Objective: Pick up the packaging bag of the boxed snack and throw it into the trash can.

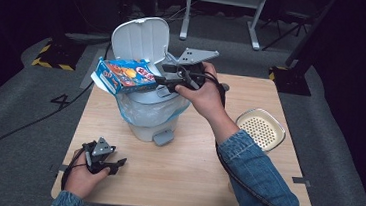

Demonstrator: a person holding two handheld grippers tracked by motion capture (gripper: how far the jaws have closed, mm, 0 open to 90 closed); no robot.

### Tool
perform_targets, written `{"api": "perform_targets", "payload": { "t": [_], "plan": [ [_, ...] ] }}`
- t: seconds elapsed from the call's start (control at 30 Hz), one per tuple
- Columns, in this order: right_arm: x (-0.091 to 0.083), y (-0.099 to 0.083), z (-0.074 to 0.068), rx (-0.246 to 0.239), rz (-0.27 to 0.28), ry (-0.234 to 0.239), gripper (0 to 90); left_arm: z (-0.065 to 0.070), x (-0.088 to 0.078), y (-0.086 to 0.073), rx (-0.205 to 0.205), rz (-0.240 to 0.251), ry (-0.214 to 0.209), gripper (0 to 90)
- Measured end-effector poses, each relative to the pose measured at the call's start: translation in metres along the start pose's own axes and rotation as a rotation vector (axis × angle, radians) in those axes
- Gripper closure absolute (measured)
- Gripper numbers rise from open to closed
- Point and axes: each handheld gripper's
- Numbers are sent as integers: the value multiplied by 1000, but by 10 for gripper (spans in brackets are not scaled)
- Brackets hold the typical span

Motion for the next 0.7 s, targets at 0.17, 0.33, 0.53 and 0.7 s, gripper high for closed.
{"api": "perform_targets", "payload": {
  "t": [0.17, 0.33, 0.53, 0.7],
  "plan": [
    [4, 0, -1, 1, -102, 10, 476, 0, 0, 0, 0, 0, 0, 371],
    [-2, -2, -2, -5, -81, -27, 448, 0, 0, 0, 0, 0, 0, 371],
    [-15, -1, 3, 16, -22, -34, 411, 0, 0, 0, 0, 0, 0, 371],
    [-23, 7, -2, -16, 30, -25, 383, 0, 0, 0, 1, 0, 2, 371]
  ]
}}
Point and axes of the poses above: each handheld gripper's, and its own axes: x roughly forward along the jaws, y roughly out of its top, z roughly to its right, and after that the axes turned 8 degrees about -z, right-handed
